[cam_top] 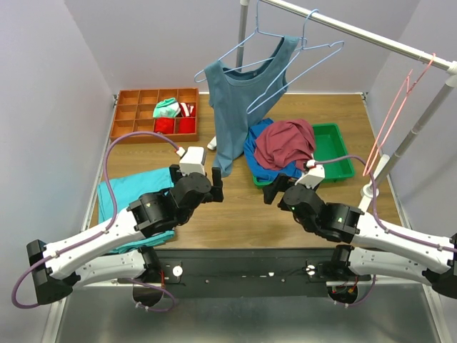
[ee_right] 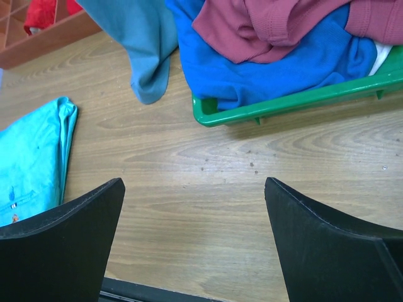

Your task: Place the tank top on the hanger

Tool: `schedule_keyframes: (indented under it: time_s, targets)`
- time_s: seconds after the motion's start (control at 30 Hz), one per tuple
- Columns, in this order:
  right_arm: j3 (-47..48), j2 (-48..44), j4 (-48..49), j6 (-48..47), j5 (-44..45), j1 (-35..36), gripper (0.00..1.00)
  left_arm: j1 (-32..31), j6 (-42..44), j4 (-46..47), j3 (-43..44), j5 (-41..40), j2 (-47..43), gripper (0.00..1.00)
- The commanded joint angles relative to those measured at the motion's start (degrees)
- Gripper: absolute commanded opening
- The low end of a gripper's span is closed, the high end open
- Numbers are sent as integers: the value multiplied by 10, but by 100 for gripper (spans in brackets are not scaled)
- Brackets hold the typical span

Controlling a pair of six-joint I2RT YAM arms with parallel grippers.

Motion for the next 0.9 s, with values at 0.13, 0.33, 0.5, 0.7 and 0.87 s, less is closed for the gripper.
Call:
schedule_keyframes:
  time_s: [0.13,0.33,0.5,0.7,0.87]
  targets:
    - [13,12,15,-26,16,2,100,-1,5,-4,-2,-13,-25,99]
    - [44,29,-32,-26,24,2,100,0,13,-6,1,13,-20,99]
    - [39,44,-46,-39,19,3,100,-1,30,1,-4,41,-25,99]
    - [52,84,-11,-62,54,-8,100,-1,42,11,-5,85,-40,99]
    - [83,172,25,-106,-18,-98,99,-1,42,8,-8,103,-54,99]
